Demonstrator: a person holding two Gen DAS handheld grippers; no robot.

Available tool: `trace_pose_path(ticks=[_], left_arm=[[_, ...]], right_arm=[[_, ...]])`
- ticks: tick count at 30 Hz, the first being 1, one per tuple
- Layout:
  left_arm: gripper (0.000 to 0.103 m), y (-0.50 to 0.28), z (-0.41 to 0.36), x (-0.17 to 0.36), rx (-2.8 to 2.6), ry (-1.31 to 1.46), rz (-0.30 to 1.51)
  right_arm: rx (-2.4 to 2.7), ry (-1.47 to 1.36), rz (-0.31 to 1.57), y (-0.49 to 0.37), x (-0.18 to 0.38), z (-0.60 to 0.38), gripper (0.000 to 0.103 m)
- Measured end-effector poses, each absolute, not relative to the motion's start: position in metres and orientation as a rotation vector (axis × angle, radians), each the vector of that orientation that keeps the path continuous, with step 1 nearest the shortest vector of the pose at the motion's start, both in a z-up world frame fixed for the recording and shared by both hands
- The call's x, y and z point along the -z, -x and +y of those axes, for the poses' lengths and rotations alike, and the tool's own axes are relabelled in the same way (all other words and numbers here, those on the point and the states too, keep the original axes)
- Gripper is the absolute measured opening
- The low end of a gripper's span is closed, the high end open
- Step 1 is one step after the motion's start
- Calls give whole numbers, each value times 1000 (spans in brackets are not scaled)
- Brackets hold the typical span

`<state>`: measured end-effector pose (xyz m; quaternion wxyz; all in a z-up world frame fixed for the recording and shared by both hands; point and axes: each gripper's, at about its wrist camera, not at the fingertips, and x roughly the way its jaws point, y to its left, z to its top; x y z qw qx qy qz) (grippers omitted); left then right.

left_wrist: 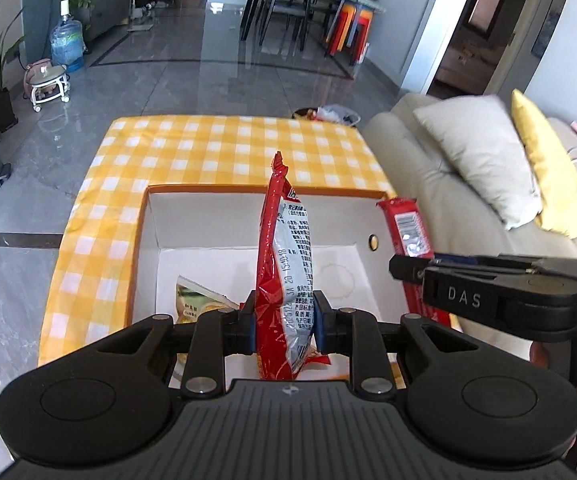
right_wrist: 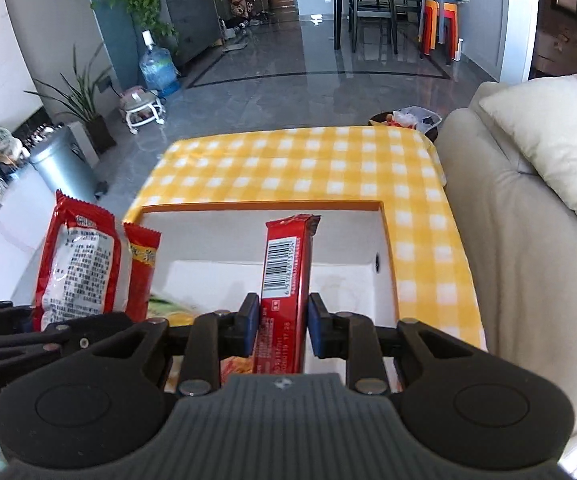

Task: Organize snacks
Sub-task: 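Carry the red packet and red bar over the orange box with both tools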

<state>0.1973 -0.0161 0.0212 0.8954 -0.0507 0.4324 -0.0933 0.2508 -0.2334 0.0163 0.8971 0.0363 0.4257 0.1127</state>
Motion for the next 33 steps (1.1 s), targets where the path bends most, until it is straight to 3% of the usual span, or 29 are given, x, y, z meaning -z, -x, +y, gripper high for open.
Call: trace_pose_path(ticks=[22, 33], left_arm=[[27, -255, -35, 54, 186, -2, 1090], [28, -262, -36, 66, 166, -20, 1109]], right_arm=[[-134, 67, 986, -319, 73, -213, 22], [-142, 69, 1052, -326, 99, -213, 22]])
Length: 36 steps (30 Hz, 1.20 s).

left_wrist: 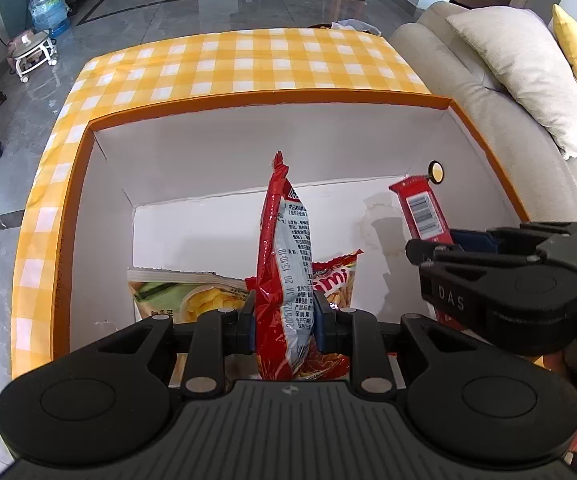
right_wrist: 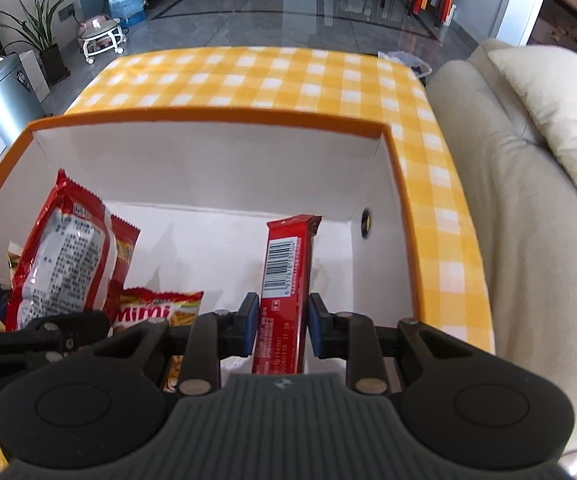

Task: Organize snacks
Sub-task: 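Carry the red packet and red bar over the orange box with both tools, then lower both snacks into the box and open both tools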

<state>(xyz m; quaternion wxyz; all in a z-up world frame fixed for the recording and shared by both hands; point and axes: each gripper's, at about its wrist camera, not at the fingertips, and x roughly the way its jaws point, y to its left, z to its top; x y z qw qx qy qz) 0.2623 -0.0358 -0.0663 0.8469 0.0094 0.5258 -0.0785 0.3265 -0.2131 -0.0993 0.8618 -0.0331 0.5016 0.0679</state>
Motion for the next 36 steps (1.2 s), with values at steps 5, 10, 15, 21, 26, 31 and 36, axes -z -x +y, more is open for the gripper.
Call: trace_pose_path(ticks=[5, 10, 15, 21, 26, 31, 36], left_arm=[[29, -261, -34, 68, 148, -24, 1111], [29, -258, -37, 64, 136, -54, 1100], [42, -254, -38, 57, 125, -94, 1076], [55, -246, -39, 41, 124, -121, 1024], [59, -235, -35, 26, 109, -111, 971], [59, -222, -28, 10, 109, -58, 925], [59, -205, -22, -2, 111, -21, 894]], right_arm=[[-146, 77, 1066, -323, 102, -211, 23], [-147, 60, 1076, -321, 101, -213, 23], [-148, 48, 1062, -319, 94, -215, 26], [-168, 20, 1023, -312, 79, -217, 43], [-180, -28, 985, -303, 63, -222, 58], [-191, -72, 946, -289, 47, -229, 63], [-201, -75, 921, -271, 35, -231, 67]])
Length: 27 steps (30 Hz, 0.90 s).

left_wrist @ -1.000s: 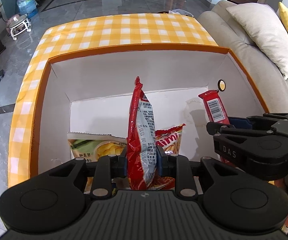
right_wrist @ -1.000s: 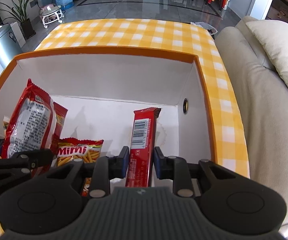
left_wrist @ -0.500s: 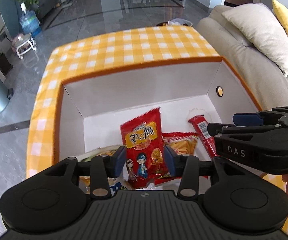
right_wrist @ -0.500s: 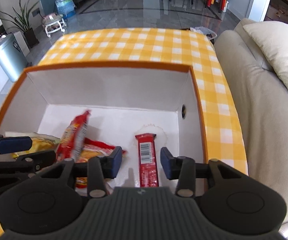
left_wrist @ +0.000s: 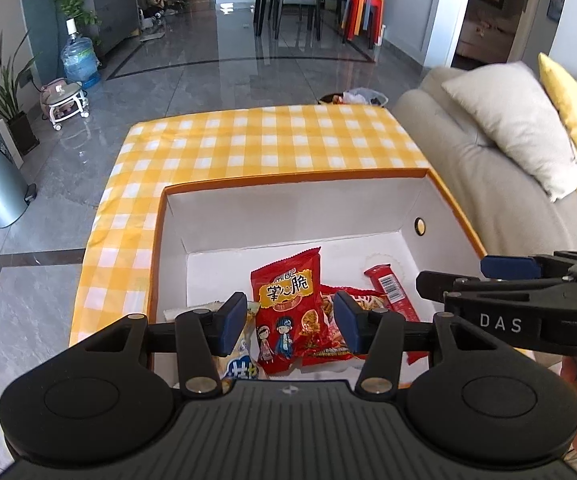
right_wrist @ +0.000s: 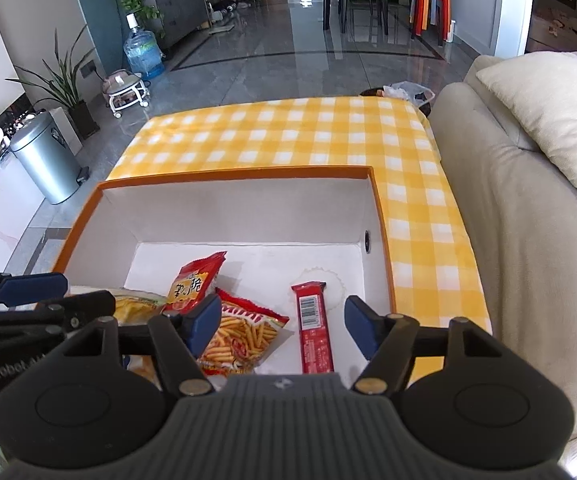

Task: Organize snacks
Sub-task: 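Lower both snacks into the box and open both tools, then move the left tool to the white packet while the right tool approaches the small red packet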

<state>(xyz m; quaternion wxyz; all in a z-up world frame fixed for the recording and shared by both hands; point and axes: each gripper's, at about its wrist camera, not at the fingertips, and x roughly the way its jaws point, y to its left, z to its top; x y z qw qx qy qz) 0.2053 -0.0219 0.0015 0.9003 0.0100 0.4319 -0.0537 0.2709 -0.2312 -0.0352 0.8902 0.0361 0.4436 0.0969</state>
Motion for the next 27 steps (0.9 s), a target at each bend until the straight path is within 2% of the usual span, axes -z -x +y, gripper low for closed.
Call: trace_pose_path(ticks=[12, 27], left_arm=[[59, -148, -18, -16, 130, 31, 827], [59, -90, -24, 14, 197, 57, 895]], right_arm=[[-217, -80, 870, -211, 10, -246, 73], [-168, -130, 862, -138, 20, -258, 74]])
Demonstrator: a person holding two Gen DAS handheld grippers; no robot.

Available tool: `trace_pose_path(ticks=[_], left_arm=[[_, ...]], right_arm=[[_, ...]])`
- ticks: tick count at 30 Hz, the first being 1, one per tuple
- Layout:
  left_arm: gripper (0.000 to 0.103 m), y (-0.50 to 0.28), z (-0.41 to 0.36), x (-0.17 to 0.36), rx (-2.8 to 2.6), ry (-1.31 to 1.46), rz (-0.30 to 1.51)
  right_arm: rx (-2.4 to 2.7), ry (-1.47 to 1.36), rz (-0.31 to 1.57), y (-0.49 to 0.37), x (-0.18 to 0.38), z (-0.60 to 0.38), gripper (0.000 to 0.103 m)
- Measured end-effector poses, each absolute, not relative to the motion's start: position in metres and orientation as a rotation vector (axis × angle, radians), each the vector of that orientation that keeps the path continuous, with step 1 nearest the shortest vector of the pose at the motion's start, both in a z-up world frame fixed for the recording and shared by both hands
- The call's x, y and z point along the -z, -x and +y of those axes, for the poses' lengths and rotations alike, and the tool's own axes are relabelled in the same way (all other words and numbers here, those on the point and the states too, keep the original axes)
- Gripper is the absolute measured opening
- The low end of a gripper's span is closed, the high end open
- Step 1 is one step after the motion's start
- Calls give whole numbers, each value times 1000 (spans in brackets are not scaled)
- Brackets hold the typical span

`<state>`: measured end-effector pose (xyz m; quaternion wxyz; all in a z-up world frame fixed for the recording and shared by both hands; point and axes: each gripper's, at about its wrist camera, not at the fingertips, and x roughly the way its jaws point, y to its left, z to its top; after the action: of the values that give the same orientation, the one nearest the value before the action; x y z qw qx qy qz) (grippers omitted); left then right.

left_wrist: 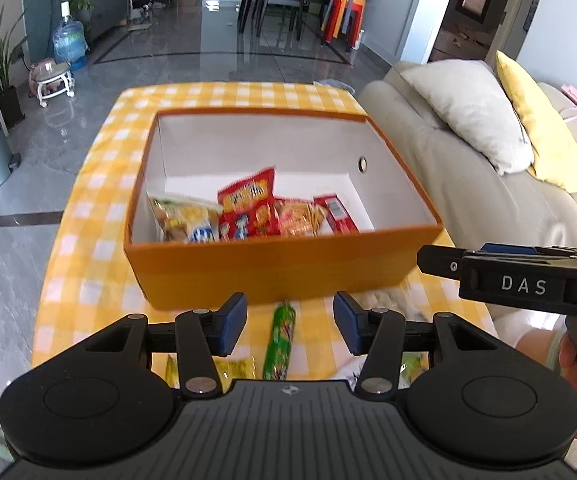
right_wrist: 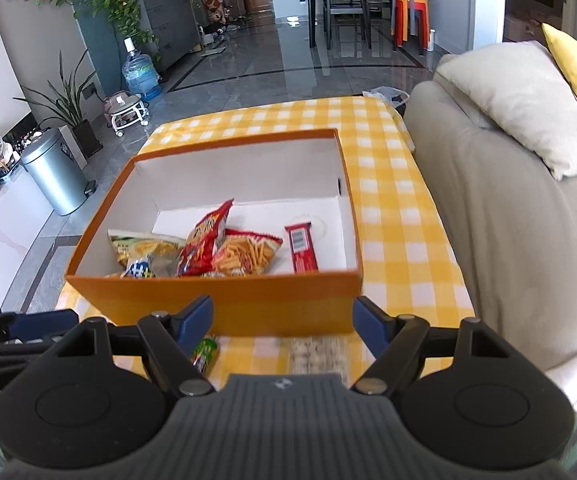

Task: Organize snacks
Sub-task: 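Move the left tool to the white packet while the right tool approaches the small red packet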

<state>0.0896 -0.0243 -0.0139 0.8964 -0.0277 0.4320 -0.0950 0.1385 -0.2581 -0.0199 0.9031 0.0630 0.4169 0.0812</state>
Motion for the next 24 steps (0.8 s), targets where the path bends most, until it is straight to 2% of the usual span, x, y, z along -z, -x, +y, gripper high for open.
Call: trace_pose_path(ticks=[10, 16, 18, 20, 22, 24], left_arm=[[59, -66, -33, 33, 227, 45, 921], [52, -58, -40, 43, 248, 29, 960], [46, -58, -41, 48, 262, 29, 986], [46, -58, -42, 52, 283, 30, 1008], [46, -58, -44, 57, 313, 14, 1032], [46, -58, -46, 62, 325, -1, 1049]], right_arm=[[-134, -155, 927, -103, 43, -260, 74], [-112, -169, 973, -80, 56, -265, 74], [-103, -204, 997, -76, 62, -271, 73], [-92, -253, 1028, -75, 67, -277, 73], [-88, -294, 1053, -76, 73, -282, 64], [-89, -305, 1070, -78, 77, -283, 61]])
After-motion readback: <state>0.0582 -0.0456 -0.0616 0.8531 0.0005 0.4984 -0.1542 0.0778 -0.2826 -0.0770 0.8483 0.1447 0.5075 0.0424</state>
